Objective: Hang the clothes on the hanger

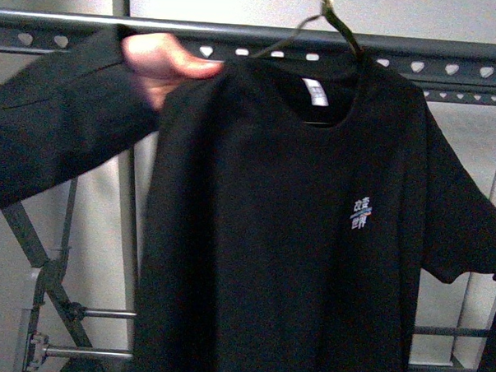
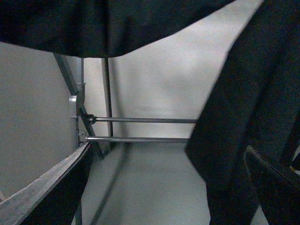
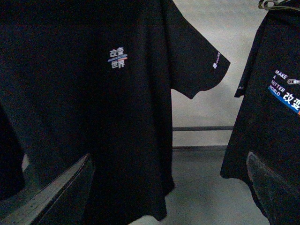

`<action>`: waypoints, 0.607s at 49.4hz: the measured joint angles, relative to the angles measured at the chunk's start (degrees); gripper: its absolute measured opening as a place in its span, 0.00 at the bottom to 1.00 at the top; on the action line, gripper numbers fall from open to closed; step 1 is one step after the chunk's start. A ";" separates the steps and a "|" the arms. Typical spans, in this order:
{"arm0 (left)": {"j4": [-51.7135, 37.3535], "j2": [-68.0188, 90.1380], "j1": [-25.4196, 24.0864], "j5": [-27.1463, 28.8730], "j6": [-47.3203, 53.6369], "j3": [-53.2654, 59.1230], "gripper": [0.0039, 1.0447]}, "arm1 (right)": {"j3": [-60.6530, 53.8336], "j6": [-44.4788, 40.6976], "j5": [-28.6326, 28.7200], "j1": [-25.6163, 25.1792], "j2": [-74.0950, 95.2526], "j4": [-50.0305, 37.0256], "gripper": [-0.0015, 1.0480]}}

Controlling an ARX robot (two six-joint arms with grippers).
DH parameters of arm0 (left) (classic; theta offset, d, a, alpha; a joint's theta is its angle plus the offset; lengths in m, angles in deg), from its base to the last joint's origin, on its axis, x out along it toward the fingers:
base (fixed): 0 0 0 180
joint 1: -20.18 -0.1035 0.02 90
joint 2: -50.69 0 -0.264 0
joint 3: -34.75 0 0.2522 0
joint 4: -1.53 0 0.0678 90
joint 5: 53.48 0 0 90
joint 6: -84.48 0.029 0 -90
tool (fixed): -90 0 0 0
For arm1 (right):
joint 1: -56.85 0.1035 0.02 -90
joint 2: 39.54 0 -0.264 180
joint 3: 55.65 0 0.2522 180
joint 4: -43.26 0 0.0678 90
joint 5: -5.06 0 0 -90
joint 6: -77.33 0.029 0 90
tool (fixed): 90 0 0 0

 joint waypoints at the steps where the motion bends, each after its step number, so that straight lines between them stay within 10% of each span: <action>1: 0.00 0.00 0.00 0.00 0.00 0.00 0.94 | 0.00 0.00 0.00 0.02 0.00 0.00 0.93; 30: 0.00 0.00 0.00 0.00 0.00 0.00 0.94 | 0.00 0.00 0.00 0.00 0.00 0.00 0.93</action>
